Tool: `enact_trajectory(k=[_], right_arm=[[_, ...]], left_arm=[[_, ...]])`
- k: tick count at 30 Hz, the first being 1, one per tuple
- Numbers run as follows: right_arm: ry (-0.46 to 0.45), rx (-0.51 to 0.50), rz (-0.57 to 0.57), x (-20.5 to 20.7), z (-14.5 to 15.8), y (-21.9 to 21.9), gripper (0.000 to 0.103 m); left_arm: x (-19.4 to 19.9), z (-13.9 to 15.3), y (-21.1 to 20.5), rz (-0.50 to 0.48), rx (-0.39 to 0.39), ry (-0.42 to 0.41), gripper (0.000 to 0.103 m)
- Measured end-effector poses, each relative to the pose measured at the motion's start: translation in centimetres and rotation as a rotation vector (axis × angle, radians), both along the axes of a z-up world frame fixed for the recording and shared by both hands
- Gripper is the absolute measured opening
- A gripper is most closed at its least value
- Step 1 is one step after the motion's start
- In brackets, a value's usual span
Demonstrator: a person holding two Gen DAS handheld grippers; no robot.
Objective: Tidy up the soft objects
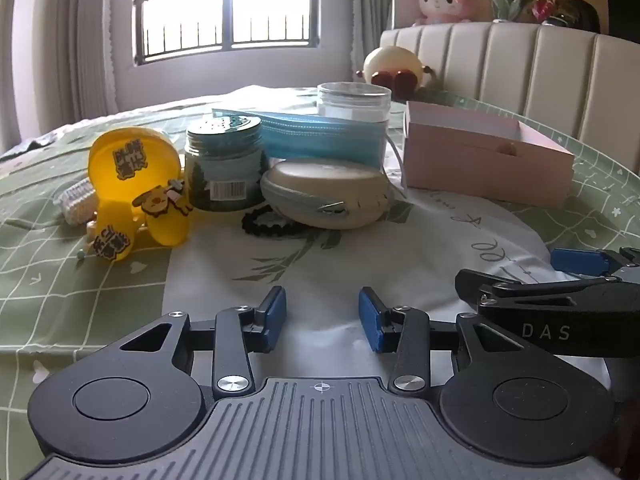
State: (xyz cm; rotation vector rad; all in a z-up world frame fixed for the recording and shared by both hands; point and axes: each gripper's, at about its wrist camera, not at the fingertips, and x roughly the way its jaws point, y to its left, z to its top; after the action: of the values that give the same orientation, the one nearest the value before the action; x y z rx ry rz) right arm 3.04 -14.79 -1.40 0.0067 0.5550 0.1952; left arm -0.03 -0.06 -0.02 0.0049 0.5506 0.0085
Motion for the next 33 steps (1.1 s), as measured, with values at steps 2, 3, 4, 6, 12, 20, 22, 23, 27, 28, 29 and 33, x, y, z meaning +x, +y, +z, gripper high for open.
enact_trajectory(k=[2,3,4,6,12,20,22,23,27,28,29,33], right_arm=[[0.003,0.001,0.001,0.00,0.00,0.02,0.103],[0.004,0.001,0.001,-0.01,-0.01,0.03,0.103],[0.005,0.001,0.001,-0.02,-0.02,0.04,0.103],[0.007,0.002,0.001,-0.02,-0.04,0.02,0.103],[0.006,0.000,0.000,0.15,0.15,-0.05,0.103],[0.007,-0.001,0.001,0.12,0.13,-0.04,0.103],[0.007,-0.002,0.001,0.12,0.13,-0.04,0.103],[0.006,-0.002,0.001,0.11,0.13,-0.05,0.103],[0.006,-0.002,0.001,0.11,0.13,-0.04,0.103],[0.006,-0.003,0.001,0.10,0.13,-0.04,0.103],[0.006,-0.003,0.001,0.10,0.14,-0.05,0.103],[0.005,-0.003,0.001,0.09,0.15,-0.05,0.103]], left_arm=[[0.01,0.00,-0.02,0.000,0.001,0.001,0.045],[0.01,0.02,-0.02,0.000,-0.001,0.001,0.045],[0.03,0.03,-0.02,0.000,-0.002,0.002,0.045],[0.07,0.07,-0.05,0.000,-0.004,0.004,0.045],[0.00,0.00,0.00,0.000,-0.001,-0.001,0.045],[0.00,0.00,0.00,0.000,0.000,-0.001,0.045],[0.00,0.00,-0.01,0.000,0.000,-0.001,0.045],[0.00,0.00,0.00,0.000,0.000,-0.001,0.045],[0.00,0.00,0.00,0.000,0.000,-0.001,0.045],[0.00,0.00,-0.01,0.000,0.000,-0.001,0.045],[0.00,0.00,0.00,0.000,0.000,-0.001,0.045],[0.00,0.00,0.00,0.000,0.000,-0.001,0.045]])
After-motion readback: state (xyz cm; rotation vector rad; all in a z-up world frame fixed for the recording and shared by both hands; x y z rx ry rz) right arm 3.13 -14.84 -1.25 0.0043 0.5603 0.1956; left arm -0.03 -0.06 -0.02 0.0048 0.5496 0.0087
